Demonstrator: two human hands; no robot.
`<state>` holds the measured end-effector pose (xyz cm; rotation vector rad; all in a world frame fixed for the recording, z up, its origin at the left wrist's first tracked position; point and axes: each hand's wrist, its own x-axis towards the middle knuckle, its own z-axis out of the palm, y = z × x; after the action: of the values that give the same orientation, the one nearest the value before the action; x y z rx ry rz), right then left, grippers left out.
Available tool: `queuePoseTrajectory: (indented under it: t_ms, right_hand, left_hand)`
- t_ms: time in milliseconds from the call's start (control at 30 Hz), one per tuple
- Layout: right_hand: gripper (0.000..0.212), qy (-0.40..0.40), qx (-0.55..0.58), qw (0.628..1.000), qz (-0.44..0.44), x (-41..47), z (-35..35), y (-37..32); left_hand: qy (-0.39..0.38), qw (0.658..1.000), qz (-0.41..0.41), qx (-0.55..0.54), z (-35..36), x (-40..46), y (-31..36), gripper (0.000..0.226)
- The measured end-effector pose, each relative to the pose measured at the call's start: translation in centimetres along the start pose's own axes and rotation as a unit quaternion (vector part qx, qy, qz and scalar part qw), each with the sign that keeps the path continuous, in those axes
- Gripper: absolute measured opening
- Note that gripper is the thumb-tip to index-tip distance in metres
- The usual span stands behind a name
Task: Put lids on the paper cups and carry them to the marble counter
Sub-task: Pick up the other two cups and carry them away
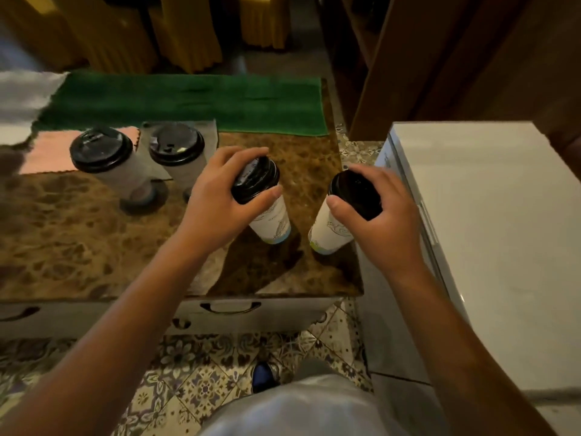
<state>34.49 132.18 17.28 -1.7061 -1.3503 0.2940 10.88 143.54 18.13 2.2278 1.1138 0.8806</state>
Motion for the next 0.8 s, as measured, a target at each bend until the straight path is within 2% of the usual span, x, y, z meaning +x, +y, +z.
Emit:
queuePoseTrajectory:
  t_ms: [167, 433, 600, 800]
  right_hand:
    - [0.058, -0.051, 0.003, 0.998, -0.039, 5.8, 2.6, 1.1]
    - [0.061, -0.102, -0.007, 0.989, -0.105, 12.9, 5.3, 1.7]
    - [0.066, -0.191, -0.043, 0.976, -0.093, 14.7, 7.2, 2.6]
    - [0.069, -0.194, -0.045, 0.975, -0.1, 14.1, 7.6, 3.1]
  left_hand:
    - [0.023, 0.997, 0.004, 0.075, 0.7, 3.3, -1.4, 0.065]
    - [0.045, 0.988, -0.034, 0.143, 1.8, 6.9, -2.9, 0.067]
    - [0.038, 0.981, -0.042, 0.184, 3.0, 7.5, -3.7, 0.067]
    - [0.073, 0.975, -0.047, 0.207, 3.5, 7.1, -4.3, 0.065]
